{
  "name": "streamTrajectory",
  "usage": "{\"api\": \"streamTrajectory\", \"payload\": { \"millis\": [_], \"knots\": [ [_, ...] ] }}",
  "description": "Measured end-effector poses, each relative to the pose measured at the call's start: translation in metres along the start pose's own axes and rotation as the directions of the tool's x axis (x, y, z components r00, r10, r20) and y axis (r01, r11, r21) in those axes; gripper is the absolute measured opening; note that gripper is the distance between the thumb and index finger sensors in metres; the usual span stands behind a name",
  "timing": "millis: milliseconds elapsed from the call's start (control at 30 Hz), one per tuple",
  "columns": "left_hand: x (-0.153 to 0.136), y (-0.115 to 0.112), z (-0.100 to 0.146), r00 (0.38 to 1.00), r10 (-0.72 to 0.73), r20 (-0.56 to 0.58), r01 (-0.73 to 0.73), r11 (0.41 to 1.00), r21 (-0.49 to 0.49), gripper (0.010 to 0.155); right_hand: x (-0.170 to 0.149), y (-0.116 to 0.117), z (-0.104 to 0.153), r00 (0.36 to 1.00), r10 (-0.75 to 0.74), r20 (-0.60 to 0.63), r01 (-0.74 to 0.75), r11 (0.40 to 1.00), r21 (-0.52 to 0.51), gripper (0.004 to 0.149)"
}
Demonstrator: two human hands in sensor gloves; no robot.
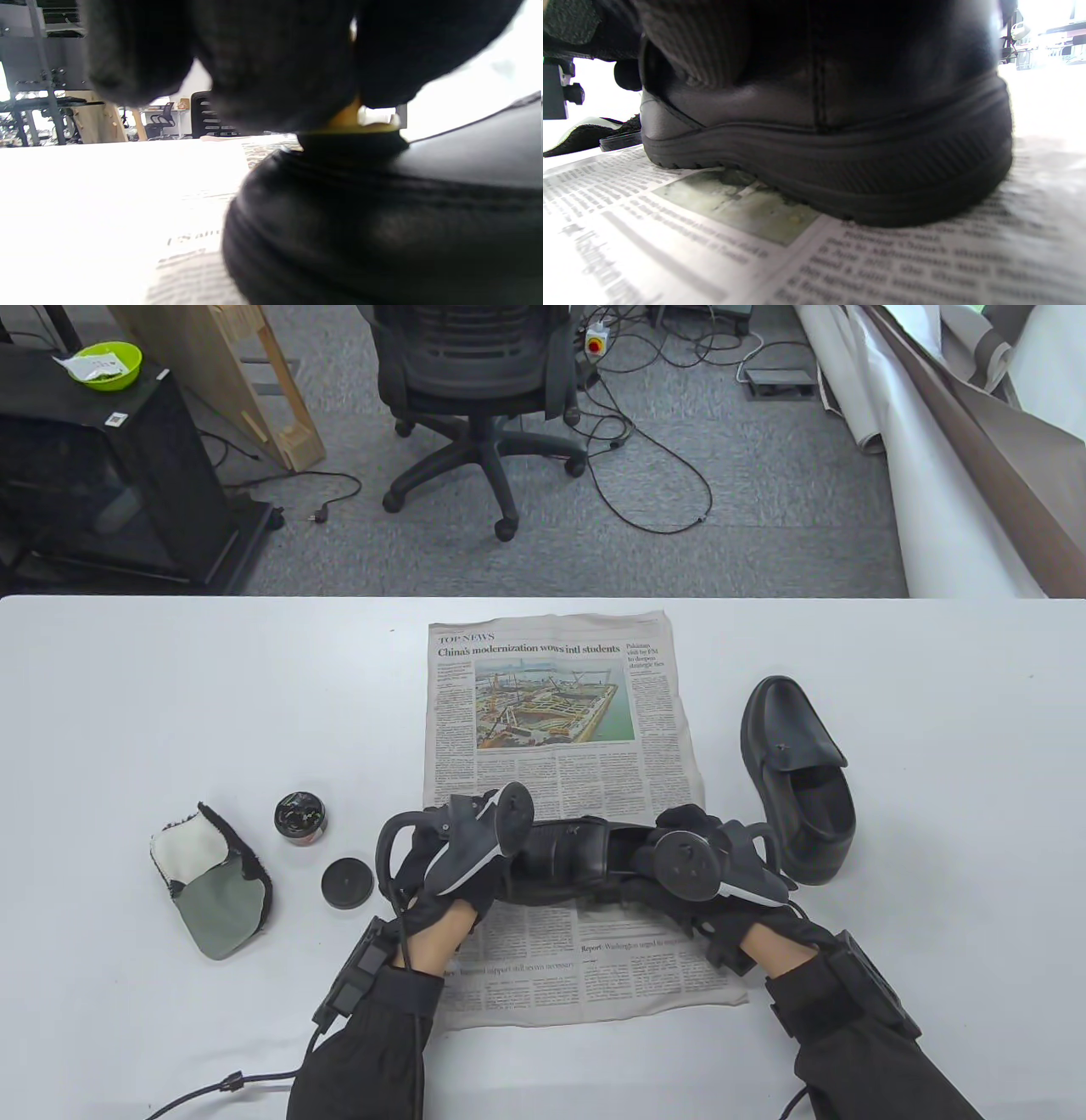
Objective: Dip and apply built-in sponge shoe polish on shoes
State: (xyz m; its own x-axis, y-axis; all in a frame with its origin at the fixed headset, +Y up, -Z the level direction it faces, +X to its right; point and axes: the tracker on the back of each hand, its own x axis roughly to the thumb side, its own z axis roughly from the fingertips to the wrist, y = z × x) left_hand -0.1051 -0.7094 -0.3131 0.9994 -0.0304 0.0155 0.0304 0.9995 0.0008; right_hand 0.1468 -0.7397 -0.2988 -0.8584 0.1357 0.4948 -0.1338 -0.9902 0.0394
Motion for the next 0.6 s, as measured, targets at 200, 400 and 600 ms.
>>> {"api": "streamTrajectory", "payload": {
  "millis": [200,400,600],
  "knots": [
    [-0.012,0.008,0.007,1.0,0.014,-0.019,-0.015,0.997,-0.08,0.049,0.0,0.0,0.0,1.0,0.005,-0.004,-0.005,1.0,0.002,0.04],
    [-0.001,0.009,0.014,0.984,0.143,0.103,-0.117,0.968,-0.223,0.048,0.0,0.0,0.0,1.0,0.007,-0.006,-0.007,1.0,0.005,0.04],
    [0.019,0.01,0.017,0.964,0.233,0.129,-0.205,0.958,-0.199,0.048,0.0,0.0,0.0,1.0,0.005,0.0,-0.005,1.0,0.009,0.04]
  ]
}}
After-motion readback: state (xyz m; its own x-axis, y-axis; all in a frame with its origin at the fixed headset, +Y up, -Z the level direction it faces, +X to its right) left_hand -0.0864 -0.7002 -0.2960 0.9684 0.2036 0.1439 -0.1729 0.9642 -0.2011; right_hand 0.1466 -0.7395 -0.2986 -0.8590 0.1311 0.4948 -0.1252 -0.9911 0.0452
